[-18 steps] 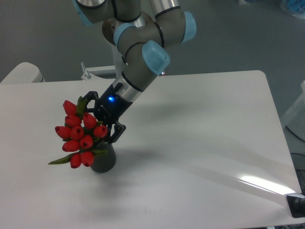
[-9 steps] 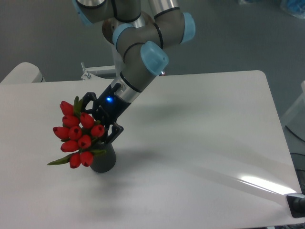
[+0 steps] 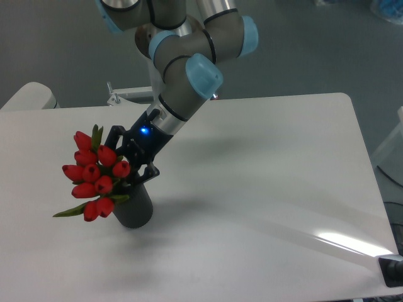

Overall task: Pick up the flowers from the vase
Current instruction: 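Lift the gripped tulips upward, drawing the stems out of the vase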

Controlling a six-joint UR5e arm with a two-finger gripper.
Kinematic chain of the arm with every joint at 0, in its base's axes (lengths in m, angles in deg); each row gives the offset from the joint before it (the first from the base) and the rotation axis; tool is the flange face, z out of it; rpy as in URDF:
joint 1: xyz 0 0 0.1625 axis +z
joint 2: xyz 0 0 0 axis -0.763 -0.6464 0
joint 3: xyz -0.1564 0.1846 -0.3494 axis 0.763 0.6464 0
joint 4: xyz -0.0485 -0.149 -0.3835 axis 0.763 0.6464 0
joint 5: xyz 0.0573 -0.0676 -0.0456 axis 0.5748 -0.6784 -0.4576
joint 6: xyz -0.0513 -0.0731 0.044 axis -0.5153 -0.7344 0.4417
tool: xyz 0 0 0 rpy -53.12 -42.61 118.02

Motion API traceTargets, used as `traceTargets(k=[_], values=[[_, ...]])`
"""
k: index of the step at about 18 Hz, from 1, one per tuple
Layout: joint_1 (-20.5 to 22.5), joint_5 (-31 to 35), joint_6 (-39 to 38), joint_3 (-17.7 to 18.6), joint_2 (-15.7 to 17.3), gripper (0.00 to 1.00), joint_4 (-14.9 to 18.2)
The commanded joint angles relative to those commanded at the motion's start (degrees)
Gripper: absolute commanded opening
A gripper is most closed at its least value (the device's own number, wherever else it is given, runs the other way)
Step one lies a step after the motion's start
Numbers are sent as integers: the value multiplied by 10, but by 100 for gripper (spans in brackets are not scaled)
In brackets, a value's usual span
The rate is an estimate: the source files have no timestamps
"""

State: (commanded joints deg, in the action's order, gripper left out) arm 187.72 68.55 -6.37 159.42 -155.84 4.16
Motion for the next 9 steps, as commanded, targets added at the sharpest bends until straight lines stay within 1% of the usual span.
traceTargets(k=[2,9], values=[[1,0,1,0,0,44,0],[1,0,1,-2,2,34,0]])
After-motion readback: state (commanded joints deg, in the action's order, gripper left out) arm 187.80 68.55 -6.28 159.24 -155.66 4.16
